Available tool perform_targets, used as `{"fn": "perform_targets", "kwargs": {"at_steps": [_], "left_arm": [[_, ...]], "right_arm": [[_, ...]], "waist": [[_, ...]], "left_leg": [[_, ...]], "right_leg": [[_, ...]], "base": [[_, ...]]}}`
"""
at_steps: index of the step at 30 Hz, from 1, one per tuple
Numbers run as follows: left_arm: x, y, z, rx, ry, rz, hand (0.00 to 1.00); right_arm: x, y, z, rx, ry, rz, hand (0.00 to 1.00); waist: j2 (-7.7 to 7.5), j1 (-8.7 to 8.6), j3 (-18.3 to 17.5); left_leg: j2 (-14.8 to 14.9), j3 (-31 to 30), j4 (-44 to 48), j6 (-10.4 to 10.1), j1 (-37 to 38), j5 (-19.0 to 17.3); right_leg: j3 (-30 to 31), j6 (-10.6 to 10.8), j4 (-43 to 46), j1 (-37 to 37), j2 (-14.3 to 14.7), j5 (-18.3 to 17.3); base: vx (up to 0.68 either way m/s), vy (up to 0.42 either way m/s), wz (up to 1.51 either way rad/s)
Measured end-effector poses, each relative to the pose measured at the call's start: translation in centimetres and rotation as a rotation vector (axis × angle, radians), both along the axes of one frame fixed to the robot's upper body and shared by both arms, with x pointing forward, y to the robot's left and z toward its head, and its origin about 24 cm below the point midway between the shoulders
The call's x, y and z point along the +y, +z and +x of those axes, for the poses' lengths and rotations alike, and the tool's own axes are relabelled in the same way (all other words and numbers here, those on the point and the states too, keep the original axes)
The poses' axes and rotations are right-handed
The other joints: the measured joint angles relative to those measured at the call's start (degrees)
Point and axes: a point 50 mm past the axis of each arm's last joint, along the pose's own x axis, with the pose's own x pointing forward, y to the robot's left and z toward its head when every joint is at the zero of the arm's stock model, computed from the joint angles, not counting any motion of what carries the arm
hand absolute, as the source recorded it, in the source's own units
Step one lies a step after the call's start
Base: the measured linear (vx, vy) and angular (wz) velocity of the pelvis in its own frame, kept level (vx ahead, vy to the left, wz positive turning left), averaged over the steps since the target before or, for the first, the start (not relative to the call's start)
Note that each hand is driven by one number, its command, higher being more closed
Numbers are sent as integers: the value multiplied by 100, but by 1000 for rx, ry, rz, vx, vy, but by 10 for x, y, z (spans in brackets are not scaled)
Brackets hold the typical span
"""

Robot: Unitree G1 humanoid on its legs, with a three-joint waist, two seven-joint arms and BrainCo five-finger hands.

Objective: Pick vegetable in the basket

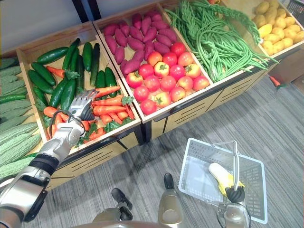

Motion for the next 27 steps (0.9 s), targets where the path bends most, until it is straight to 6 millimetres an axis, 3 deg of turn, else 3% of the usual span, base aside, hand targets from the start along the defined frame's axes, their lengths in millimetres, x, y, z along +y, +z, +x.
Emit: {"fn": "perform_targets", "kwargs": {"at_steps": [8, 14, 15, 22, 27], "left_arm": [[-2, 27, 15, -80, 20, 2, 0], [2, 34, 19, -115, 46, -14, 0], [3, 37, 20, -123, 54, -22, 100], [10, 48, 23, -172, 101, -65, 100], [6, 35, 24, -101, 103, -78, 100]], "right_arm": [[1, 10, 19, -70, 13, -10, 100], [9, 15, 29, -110, 47, -7, 100], [10, 14, 29, -111, 47, -5, 100], [15, 13, 31, -110, 63, 3, 100], [19, 11, 32, -104, 82, 5, 100]], "waist": [[-27, 16, 209], [-92, 49, 329], [-99, 50, 334], [-126, 156, 355], [-135, 162, 361]], "left_leg": [[64, 173, 1, -43, -200, -31], [158, 445, 3, -55, -267, -42], [164, 459, 3, -59, -267, -48], [208, 759, 4, -53, -232, -131], [271, 1053, 6, -66, -163, -112]], "right_leg": [[101, -36, 31, -286, 73, 37], [217, -75, 28, -473, 160, 84], [229, -75, 28, -481, 167, 84], [341, -55, 28, -568, 209, 206], [334, -46, 45, -552, 205, 232]], "base": [[47, -13, -7], [45, -17, -15], [50, -13, -9], [46, -6, -11], [38, -6, 4]]}}
